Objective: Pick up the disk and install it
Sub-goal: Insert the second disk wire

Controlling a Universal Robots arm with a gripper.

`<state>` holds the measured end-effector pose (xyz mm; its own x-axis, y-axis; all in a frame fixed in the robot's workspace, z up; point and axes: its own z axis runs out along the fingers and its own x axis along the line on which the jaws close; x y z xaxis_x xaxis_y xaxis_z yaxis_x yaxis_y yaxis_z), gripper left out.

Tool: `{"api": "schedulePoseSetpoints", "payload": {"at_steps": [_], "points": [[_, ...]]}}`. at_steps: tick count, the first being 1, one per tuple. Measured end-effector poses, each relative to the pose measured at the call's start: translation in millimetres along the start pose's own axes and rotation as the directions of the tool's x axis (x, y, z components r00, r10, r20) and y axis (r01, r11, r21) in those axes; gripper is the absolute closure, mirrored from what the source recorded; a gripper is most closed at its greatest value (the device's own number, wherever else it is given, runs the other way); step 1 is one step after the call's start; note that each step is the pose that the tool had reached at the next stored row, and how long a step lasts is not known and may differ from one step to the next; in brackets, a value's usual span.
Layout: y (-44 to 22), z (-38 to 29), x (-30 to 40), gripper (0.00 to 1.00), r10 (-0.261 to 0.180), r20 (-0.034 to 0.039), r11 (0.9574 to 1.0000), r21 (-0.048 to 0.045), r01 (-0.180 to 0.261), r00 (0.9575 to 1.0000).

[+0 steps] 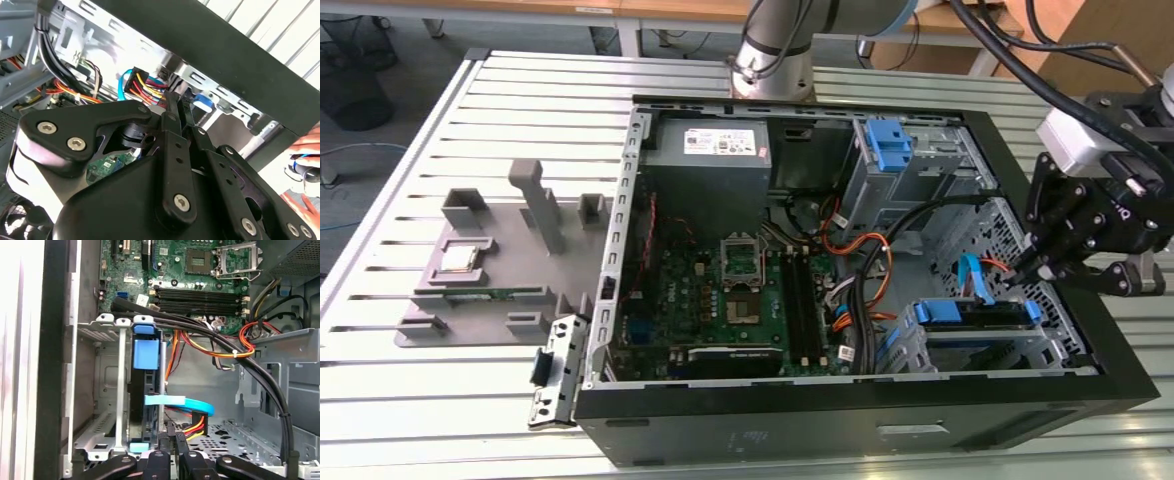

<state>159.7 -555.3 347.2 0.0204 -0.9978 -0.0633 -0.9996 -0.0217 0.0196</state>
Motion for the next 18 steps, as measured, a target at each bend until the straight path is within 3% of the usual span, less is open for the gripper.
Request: {"api": "schedulePoseSetpoints", "payload": {"at_steps": [7,18], "points": [[2.1,-0.6,12.1,0.84,-0.005,-0.0002,1.0,0.0065,0.006,1.0],[6.5,0.2,21.0,0.84,-0.015,-0.0004,0.9997,0.0199,0.015,0.9999]]}}
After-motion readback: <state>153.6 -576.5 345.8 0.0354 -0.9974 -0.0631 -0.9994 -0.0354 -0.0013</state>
